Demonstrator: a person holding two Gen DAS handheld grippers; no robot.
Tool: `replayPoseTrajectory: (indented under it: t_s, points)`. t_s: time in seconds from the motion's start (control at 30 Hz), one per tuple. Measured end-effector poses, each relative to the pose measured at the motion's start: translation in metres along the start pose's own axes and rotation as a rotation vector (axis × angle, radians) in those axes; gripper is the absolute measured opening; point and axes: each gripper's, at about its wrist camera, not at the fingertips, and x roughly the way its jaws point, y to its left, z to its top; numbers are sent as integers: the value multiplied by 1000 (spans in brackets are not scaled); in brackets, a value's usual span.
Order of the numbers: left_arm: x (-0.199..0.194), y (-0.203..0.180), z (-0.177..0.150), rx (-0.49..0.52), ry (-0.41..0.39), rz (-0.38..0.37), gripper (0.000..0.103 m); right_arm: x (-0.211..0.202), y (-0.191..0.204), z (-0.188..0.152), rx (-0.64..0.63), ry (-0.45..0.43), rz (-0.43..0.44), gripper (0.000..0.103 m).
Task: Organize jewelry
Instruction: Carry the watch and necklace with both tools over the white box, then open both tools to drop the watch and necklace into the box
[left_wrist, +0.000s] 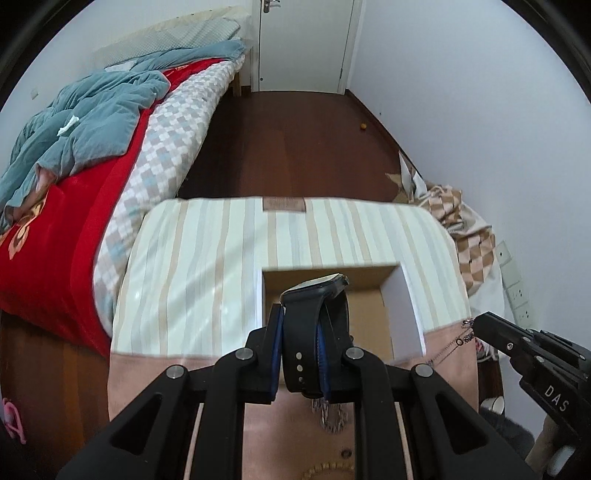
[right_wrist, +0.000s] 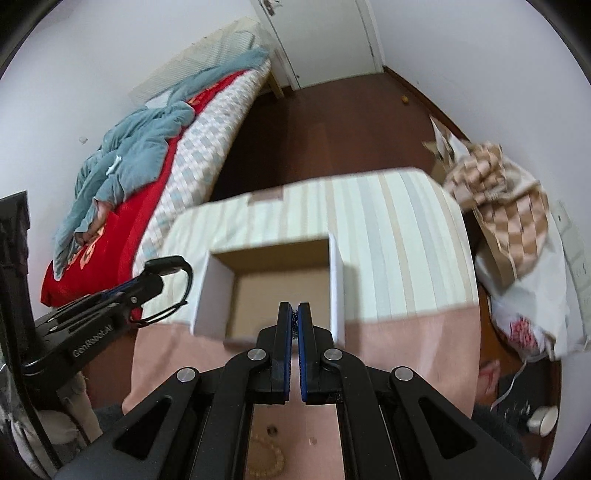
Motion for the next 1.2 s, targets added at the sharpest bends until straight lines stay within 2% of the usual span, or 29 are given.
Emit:
replayPoseTrajectory:
  t_s: [0.23, 0.37, 0.43, 0.57, 0.63, 0.67, 0.7, 0.77, 0.83, 0.87, 0.9, 0.93, 0.97, 1.03, 1.1, 1.2]
  points:
    - [24, 7, 28, -12, 25, -22, 13, 28, 10, 34, -36, 17, 4, 3]
    - [44, 5, 34, -5, 58, -26, 13, 54, 11, 42, -41, 60, 9, 3]
    - [58, 4, 34, -12, 97, -55, 14, 68, 8, 43, -40, 89, 15, 3]
    - [72, 7, 36, -43, 135, -53, 19, 93, -1, 44, -29, 160, 14, 6]
    - [72, 9, 36, -41, 131, -22, 25, 98, -7, 42, -20, 177, 2, 21]
    - [71, 10, 37, -41, 126, -15, 38, 99, -11, 41, -12, 180, -3, 38]
    - [68, 12, 36, -43, 113, -2, 58, 97, -13, 39, -9, 177, -6, 52]
    - [62, 17, 33, -48, 90, 20, 77, 94, -14, 36, -25, 165, -41, 59]
    - [55, 20, 25, -36, 64, 63, 78, 91, -12, 30, -51, 155, -90, 63]
    - [54, 22, 21, -29, 64, 84, 80, 90, -11, 27, -65, 156, -122, 74]
    - [53, 24, 16, -29, 64, 99, 91, 90, -9, 23, -81, 154, -151, 80]
    - [53, 26, 10, -30, 65, 111, 98, 89, -8, 20, -93, 150, -171, 90]
    - [53, 29, 5, -30, 64, 121, 103, 90, -4, 15, -111, 145, -206, 93]
    - [53, 33, -9, -32, 68, 163, 103, 90, 1, 8, -137, 143, -241, 95]
    - [53, 36, -18, -32, 67, 188, 103, 90, 5, 0, -157, 135, -277, 103]
    - [48, 40, -31, -34, 47, 217, 103, 89, 8, -11, -167, 125, -302, 103]
